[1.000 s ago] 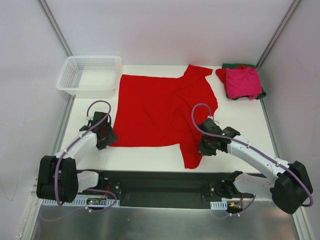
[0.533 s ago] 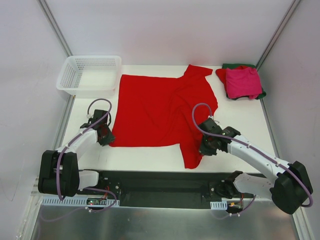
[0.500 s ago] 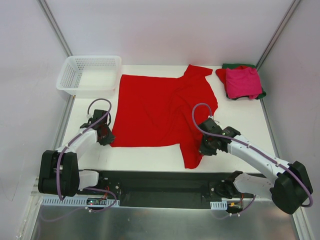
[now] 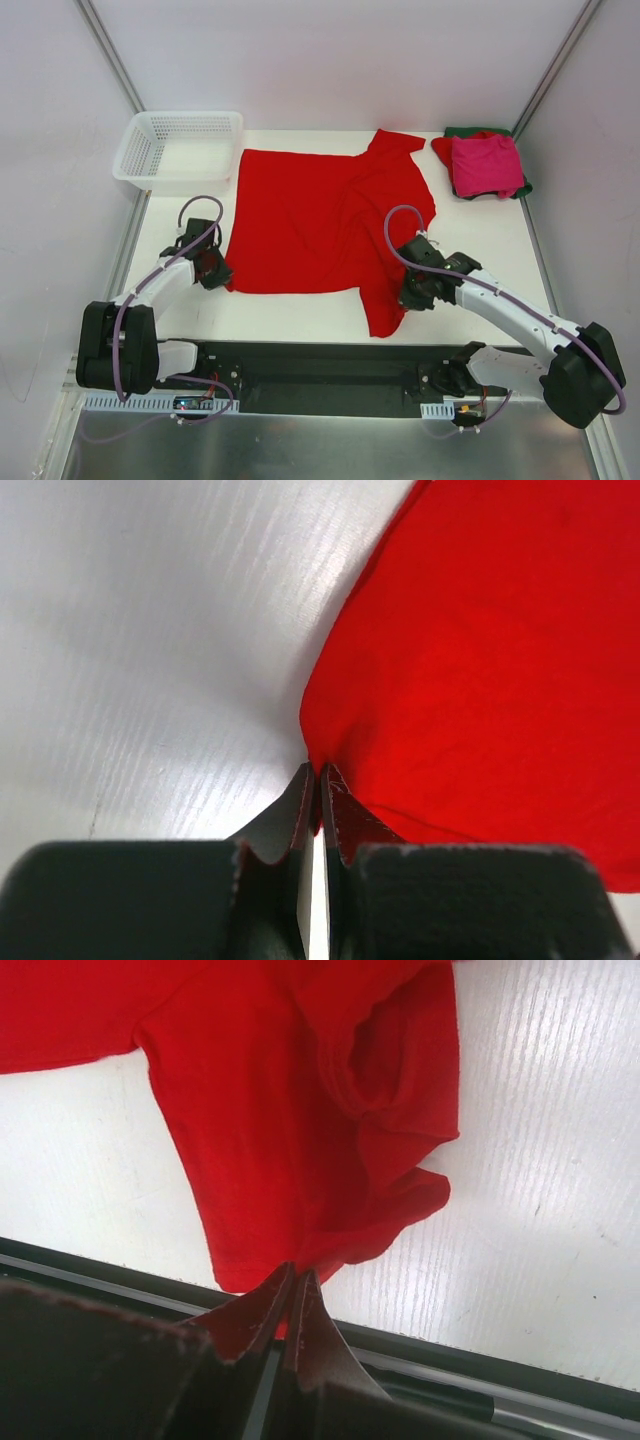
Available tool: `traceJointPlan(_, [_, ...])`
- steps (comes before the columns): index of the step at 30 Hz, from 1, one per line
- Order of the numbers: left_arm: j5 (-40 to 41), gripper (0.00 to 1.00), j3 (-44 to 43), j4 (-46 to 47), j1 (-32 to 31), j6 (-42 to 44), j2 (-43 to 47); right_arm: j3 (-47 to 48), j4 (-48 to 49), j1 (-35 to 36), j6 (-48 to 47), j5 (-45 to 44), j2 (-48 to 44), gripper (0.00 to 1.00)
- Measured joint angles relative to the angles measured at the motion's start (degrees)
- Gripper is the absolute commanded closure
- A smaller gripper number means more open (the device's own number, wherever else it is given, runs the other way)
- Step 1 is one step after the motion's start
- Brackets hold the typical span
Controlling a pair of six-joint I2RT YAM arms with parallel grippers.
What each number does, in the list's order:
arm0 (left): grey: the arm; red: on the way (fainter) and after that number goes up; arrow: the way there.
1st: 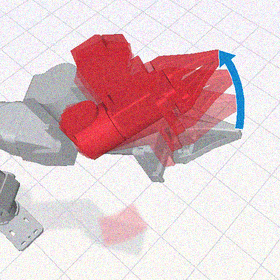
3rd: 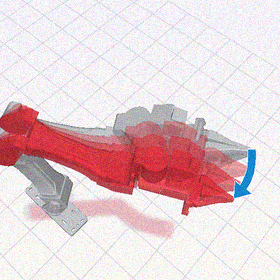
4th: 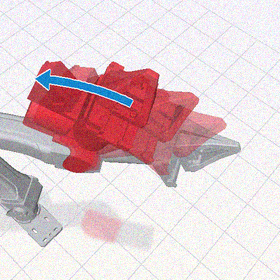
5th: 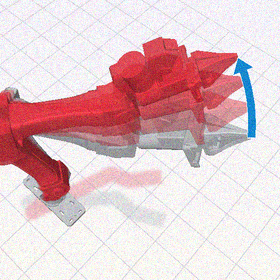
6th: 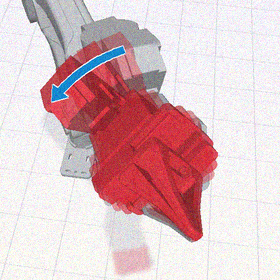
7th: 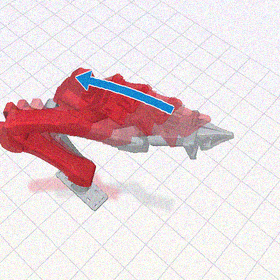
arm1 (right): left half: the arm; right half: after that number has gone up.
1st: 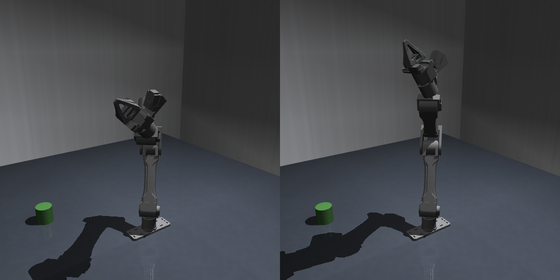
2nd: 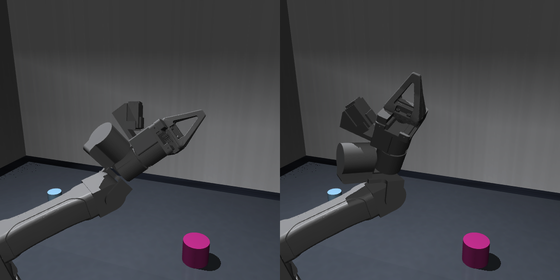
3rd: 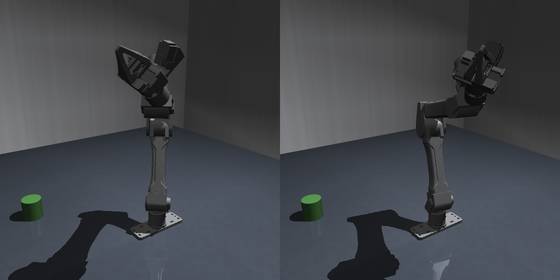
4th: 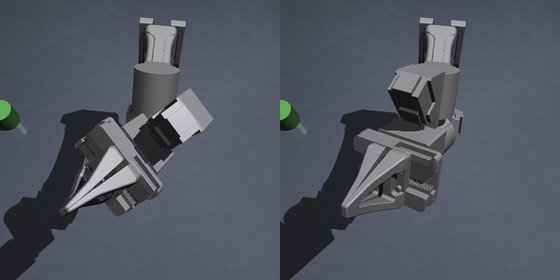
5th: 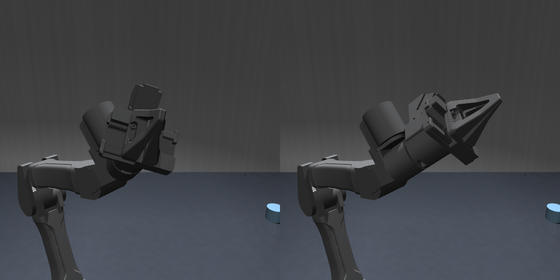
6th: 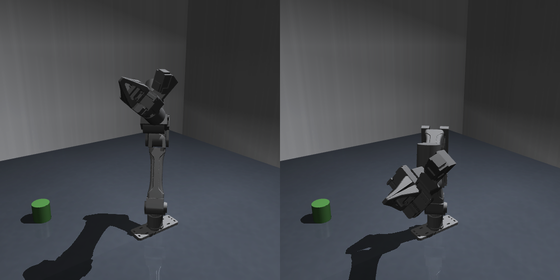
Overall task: Fold and stack the t-shirts
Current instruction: Grap the side of the flattened tshirt closest away from the robot with both arms
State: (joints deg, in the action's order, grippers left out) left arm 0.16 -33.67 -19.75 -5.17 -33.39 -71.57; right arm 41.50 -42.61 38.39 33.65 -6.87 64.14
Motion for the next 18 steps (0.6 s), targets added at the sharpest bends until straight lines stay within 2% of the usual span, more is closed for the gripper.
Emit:
traceJointPlan(5, [-2.6,1.00,-0.3,-0.2,0.0,0.6,2.5,3.3,-1.7,0.0,-1.2,-2.3,-0.3,0.99])
traceJointPlan(11, [-5.9,1.00,-4.2,-0.8,0.0,2.5,5.5,10.1,-6.2,0.0,-2.9,-9.1,-1.8,0.99])
traceJointPlan(18, [-6.1,1.00,-7.5,-3.3,0.0,3.7,8.3,14.5,-11.4,-0.7,-3.3,-16.4,-4.3,0.99])
